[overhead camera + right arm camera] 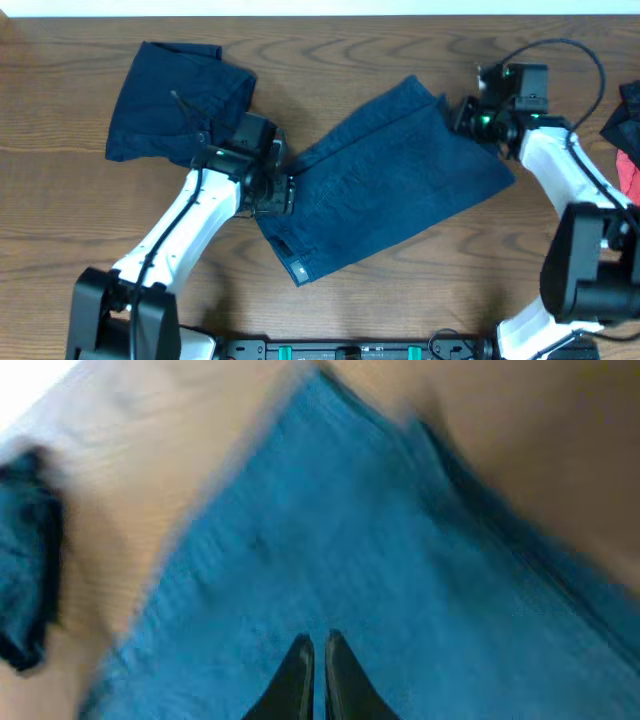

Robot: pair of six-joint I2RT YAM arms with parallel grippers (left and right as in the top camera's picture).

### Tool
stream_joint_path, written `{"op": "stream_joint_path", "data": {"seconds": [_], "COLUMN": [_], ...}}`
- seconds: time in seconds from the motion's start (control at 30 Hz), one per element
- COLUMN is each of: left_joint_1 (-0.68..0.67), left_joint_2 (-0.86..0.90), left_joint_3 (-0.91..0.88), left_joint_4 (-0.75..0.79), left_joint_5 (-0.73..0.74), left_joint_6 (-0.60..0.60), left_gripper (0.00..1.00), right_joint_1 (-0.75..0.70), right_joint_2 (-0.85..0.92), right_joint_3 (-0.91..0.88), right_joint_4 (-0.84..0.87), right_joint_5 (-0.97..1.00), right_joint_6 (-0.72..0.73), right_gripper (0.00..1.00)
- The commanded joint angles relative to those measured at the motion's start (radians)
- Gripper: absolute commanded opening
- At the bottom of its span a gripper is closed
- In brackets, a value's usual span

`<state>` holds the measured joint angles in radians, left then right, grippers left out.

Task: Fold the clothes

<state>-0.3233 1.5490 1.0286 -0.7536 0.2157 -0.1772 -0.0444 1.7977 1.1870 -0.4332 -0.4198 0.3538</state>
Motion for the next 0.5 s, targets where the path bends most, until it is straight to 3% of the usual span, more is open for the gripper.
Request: {"op": "stream_joint_path", "data": {"seconds": [0.0,0.17,0.3,0.47], "left_joint_1": [-0.018,-0.082,-0.092,-0.079], "left_joint_2": [-0.005,0.051,0.129,0.228], "left_joint_3": [0.013,-0.029,-0.051,-0.058], "left_joint_4": [0.023,0.105,0.108,0.081], "left_joint_5": [0.174,0.121,0.051,-0.056], "left_joint_6": [-0.023,0.009,0.017,0.069], "left_gripper": [0.57,0.26,0.19,0.19], "right_joint_1": [0.006,0.005,-0.019,-0.122], "right_joint_2": [0.024,0.101,0.171,0.212], "right_joint_3": [-0.012,-0.032,-0.077,-0.135], "right_joint_4": [-0.145,-0.283,-0.274,-0.302], "right_joint_5": [0.169,0.328,0.416,0.46], "right_joint_6": [-0.05,0.008,0.095,0.211], "right_gripper": [0.03,0.02,0.01,0.01]}}
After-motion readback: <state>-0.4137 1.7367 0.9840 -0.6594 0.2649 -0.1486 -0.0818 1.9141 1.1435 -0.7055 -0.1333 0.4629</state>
